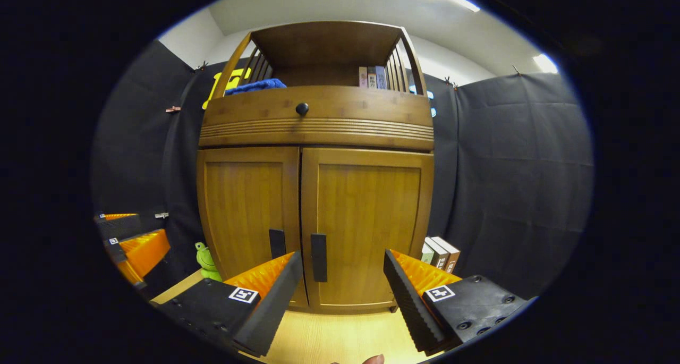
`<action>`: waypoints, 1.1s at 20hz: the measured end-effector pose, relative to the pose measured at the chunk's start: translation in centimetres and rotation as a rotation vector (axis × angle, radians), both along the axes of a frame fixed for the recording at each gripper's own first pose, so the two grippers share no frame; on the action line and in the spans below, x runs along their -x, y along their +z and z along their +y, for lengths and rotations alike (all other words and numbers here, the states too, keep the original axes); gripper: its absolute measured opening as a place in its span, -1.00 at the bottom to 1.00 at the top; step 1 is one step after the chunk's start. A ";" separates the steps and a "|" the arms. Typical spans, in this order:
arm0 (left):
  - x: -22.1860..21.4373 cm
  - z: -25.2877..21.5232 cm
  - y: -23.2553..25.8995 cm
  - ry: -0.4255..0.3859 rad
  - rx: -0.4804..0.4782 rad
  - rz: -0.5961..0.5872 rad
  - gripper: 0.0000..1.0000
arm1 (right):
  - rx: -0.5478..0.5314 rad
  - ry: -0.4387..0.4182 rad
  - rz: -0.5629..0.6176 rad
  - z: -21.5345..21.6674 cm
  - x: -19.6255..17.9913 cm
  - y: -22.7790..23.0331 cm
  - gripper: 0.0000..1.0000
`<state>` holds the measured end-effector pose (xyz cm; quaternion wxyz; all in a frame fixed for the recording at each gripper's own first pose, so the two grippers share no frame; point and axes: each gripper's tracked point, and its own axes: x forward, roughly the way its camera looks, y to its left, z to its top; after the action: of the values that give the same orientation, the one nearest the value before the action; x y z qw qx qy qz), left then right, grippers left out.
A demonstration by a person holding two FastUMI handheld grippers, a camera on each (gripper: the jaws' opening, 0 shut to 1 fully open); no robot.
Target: Open the right door of the double-door shoe cabinet with the right hand, and open the left door with the left hand.
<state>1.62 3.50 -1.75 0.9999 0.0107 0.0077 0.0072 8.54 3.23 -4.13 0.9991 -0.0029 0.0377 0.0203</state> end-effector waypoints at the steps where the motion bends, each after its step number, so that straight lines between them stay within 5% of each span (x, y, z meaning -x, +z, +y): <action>1: -0.1 0.3 -0.3 0.002 0.001 0.007 0.89 | -0.010 0.005 0.013 0.4 -1.0 -0.6 0.96; 13: -1.5 3.5 -2.6 0.008 0.006 0.038 0.89 | -0.037 0.028 0.105 4.1 -13.0 -7.6 0.95; 16: -1.8 4.6 -2.9 0.018 0.014 0.046 0.89 | -0.046 0.015 0.152 4.3 -14.4 -9.4 0.68; 19: -2.1 5.9 -3.7 0.040 0.021 0.065 0.89 | -0.089 0.022 0.174 5.0 -15.7 -10.5 0.05; 22: -1.9 6.8 -3.8 0.063 0.028 0.074 0.89 | -0.075 0.004 0.177 5.0 -16.0 -10.9 -0.13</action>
<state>3.53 10.35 -5.59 0.9982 -0.0033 0.0450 0.0382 24.55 8.22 -15.00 0.9912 0.0365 0.1251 0.0241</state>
